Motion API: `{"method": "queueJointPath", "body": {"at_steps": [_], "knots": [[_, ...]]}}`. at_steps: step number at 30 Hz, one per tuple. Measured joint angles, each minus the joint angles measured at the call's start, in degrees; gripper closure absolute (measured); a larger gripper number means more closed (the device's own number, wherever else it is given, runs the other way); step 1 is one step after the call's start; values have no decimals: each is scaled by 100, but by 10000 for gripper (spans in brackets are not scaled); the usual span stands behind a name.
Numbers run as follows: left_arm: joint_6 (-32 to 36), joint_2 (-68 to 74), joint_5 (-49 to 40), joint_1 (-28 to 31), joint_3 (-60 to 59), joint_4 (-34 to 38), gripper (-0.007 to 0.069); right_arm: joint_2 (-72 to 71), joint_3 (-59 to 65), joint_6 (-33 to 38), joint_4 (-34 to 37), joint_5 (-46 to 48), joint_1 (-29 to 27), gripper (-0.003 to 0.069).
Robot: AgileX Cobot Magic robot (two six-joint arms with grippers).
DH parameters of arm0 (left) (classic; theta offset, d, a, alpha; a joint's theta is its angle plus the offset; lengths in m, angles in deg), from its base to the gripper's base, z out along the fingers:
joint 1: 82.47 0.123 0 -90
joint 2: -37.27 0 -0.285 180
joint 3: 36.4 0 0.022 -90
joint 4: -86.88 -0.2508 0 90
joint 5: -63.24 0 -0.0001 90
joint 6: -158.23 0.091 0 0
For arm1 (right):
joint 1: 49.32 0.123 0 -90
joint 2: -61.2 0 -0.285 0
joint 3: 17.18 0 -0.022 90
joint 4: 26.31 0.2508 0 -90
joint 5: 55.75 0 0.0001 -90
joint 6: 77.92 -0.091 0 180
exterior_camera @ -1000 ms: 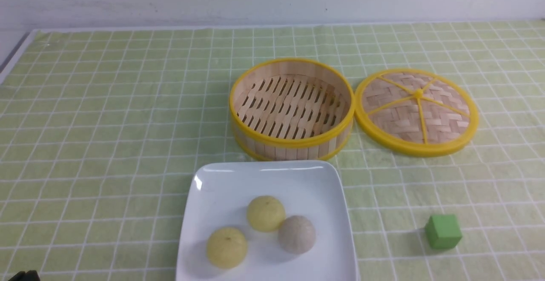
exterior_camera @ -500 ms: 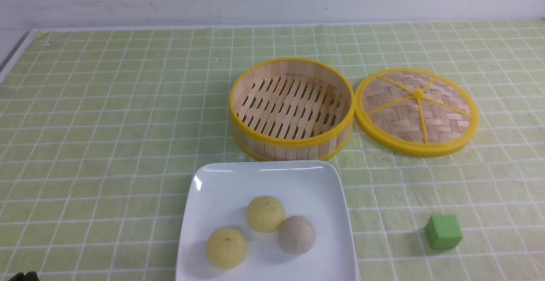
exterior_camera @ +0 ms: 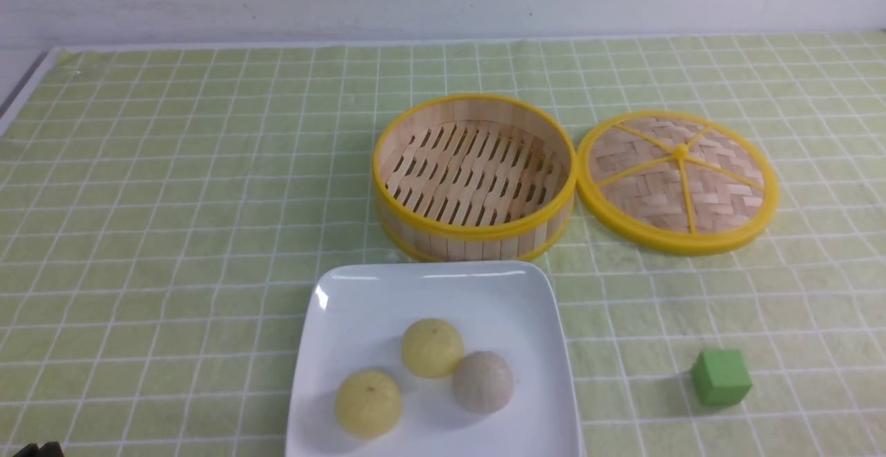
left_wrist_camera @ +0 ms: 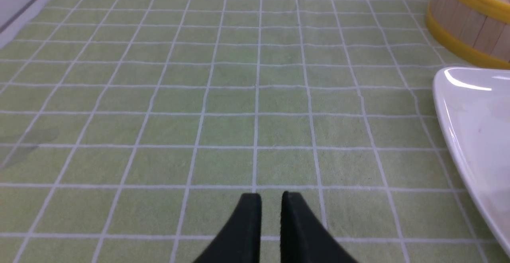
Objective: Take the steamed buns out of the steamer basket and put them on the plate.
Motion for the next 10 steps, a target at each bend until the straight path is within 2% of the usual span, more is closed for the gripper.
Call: {"method": "queueJointPath", "body": {"at_steps": [10], "knots": [[0,0,0,0,0,-5,510,0,0,0,0,0,0,522]]}}
